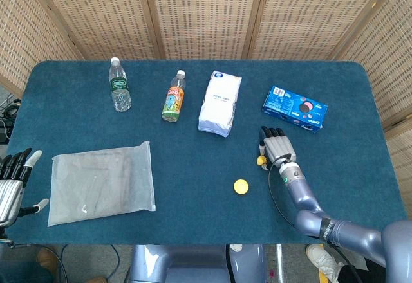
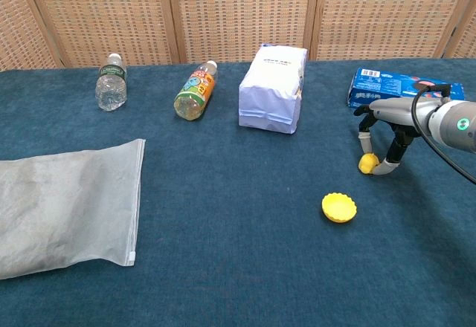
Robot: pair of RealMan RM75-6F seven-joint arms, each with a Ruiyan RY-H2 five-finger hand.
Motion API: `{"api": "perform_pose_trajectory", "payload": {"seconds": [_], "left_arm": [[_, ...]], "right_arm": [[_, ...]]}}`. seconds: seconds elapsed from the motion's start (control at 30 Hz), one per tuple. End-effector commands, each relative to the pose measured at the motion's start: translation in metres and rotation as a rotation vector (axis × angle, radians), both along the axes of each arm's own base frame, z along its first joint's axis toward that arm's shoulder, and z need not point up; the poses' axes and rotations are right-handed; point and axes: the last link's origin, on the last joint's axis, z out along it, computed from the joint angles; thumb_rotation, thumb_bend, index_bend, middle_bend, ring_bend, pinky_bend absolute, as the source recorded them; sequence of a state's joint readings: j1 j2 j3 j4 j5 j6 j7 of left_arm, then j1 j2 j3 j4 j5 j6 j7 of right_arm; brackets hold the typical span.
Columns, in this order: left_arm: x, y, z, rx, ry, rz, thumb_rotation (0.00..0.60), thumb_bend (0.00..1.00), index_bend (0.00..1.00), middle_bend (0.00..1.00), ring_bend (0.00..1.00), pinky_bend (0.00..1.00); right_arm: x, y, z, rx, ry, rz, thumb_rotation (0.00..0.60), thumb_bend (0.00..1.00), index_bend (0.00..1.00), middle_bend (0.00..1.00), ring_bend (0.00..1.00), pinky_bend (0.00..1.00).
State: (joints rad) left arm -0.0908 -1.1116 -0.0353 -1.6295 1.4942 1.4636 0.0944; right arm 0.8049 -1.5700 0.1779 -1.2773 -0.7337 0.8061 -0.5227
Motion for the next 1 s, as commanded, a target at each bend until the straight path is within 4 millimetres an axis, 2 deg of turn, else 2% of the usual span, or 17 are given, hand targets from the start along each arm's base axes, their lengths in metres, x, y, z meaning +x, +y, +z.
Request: {"api": "perform_pose_trajectory", "payload": {"seconds": [0.03, 0.33, 0.5, 0.73, 1.0], "left_arm": [[0.000, 0.000, 0.000, 0.000, -0.001, 0.000, 0.600, 0.03, 0.00, 0.00, 0.00, 0.00], [0.001, -0.001, 0.001, -0.002, -0.003, -0.007, 0.600, 0.03, 0.00, 0.00, 0.00, 0.00], [0.003, -0.003, -0.001, -0.010, -0.001, -0.017, 0.600, 0.03, 0.00, 0.00, 0.00, 0.00], [0.007, -0.004, -0.004, -0.020, 0.005, -0.030, 0.600, 0.03, 0.00, 0.00, 0.00, 0.00], [0.005, -0.002, -0.005, -0.025, 0.007, -0.021, 0.600, 0.03, 0.00, 0.00, 0.00, 0.00]], "right_arm": [[0.002, 0.001, 0.003, -0.005, -0.008, 0.005, 0.600, 0.30, 0.58, 0.00, 0.00, 0.00], [0.021, 0.019, 0.037, 0.005, -0.196, 0.011, 0.600, 0.32, 0.58, 0.00, 0.00, 0.00], [0.037, 0.046, 0.049, 0.053, -0.216, 0.102, 0.600, 0.32, 0.58, 0.00, 0.00, 0.00], [0.057, 0.070, 0.041, 0.113, -0.217, 0.183, 0.600, 0.32, 0.58, 0.00, 0.00, 0.00], [0.069, 0.075, 0.024, 0.124, -0.179, 0.225, 0.600, 0.32, 0.58, 0.00, 0.00, 0.00]]}}
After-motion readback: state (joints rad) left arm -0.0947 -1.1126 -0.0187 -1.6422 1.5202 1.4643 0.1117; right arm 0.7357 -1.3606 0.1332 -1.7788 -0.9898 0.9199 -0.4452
